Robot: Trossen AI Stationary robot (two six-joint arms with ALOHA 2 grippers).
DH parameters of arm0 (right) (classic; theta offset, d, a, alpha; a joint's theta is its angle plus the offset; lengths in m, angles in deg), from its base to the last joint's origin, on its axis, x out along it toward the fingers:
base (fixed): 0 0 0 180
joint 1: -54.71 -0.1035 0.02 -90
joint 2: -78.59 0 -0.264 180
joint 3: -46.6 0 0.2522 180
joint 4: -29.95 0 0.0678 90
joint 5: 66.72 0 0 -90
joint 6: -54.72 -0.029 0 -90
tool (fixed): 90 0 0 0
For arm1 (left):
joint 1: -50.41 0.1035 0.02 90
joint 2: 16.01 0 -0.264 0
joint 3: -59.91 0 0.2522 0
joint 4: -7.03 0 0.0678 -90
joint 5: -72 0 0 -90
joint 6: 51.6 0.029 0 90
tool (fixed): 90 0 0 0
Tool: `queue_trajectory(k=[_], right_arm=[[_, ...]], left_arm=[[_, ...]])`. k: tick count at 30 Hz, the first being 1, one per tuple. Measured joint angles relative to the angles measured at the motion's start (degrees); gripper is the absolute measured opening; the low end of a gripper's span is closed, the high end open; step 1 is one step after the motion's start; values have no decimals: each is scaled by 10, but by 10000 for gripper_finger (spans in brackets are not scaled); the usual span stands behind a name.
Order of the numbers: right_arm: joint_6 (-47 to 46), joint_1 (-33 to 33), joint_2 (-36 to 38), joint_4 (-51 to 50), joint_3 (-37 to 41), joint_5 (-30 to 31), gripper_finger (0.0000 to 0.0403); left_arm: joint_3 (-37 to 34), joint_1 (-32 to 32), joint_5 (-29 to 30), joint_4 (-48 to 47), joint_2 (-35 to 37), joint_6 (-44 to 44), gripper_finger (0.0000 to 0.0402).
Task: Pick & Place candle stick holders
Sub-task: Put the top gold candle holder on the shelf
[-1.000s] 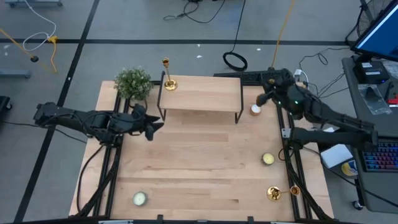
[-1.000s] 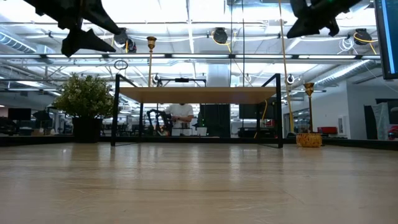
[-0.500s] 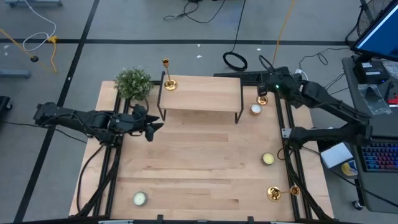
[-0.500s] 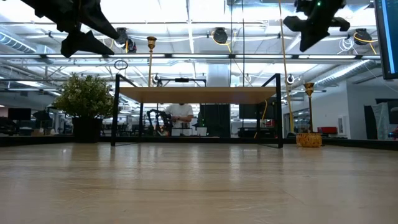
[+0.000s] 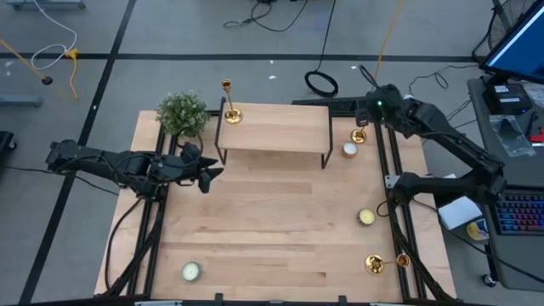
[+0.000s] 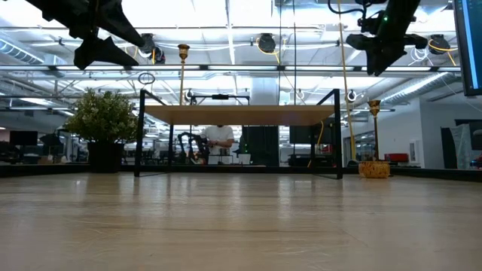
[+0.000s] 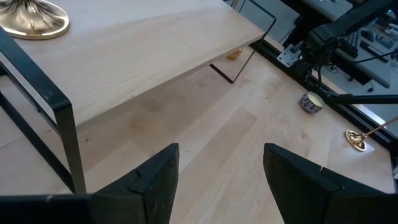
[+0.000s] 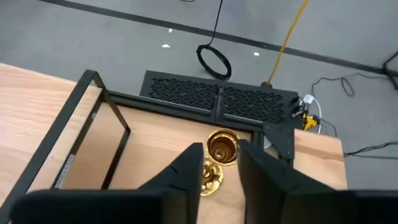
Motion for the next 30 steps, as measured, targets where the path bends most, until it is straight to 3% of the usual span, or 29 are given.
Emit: queue_trajectory(k=[7, 13, 30], right_arm=[[-9, 35, 0, 0, 0, -33, 167], [-6, 66, -13, 3, 0, -62, 200], [-9, 111, -76, 2, 0, -74, 202]], left_arm=[[0, 0, 0, 0, 0, 3, 232], [0, 0, 0, 1, 0, 4, 232], [0, 0, -1, 1, 0, 4, 232]])
